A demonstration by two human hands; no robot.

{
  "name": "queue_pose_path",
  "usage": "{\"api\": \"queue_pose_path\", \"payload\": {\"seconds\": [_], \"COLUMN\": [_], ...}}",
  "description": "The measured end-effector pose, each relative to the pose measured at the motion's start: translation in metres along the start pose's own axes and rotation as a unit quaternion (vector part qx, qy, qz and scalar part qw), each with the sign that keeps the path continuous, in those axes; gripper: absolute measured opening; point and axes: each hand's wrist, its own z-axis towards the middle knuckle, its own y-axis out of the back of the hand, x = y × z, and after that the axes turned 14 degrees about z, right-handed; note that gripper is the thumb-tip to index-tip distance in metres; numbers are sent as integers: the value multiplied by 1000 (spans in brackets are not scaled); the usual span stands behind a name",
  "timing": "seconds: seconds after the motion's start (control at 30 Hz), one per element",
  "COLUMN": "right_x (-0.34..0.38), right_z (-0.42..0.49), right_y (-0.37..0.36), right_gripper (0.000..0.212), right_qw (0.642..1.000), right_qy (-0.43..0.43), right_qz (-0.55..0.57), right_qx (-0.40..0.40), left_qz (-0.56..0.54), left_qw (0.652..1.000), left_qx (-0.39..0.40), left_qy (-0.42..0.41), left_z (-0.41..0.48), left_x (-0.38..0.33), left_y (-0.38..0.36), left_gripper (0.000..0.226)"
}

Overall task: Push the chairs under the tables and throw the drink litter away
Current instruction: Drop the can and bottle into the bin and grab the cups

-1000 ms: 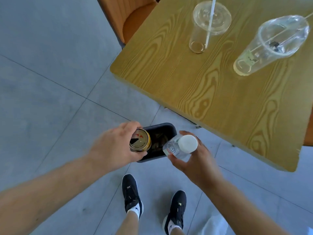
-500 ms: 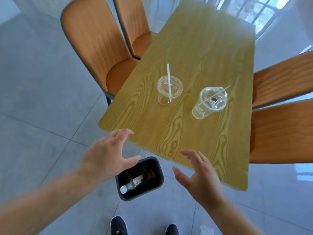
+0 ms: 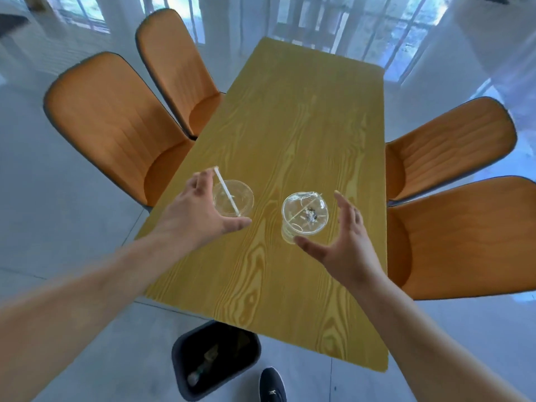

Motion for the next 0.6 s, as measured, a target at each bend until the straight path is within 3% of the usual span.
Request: {"api": "queue_pose_path", "payload": {"seconds": [0.17,0.3,0.6], "right_x": [-20,-26,-16], "right_z": [35,46,-6], "right_y": [-9,-13,-34], "right_gripper": [120,109,102], "right_qw": [999,997,996], "right_qy": [21,39,50], "right_qz": [8,6,18], "right_qx": [43,62,72], "left_qz": [-31,-21,22], "left_qw": [998,997,998], "left_qx": [14,10,66], "left_qy": [57,78,11], "left_z": [22,25,-48], "left_x": [-11,-10,8], "left_y": [-28,-39,-38], "left_gripper": [134,120,113]}}
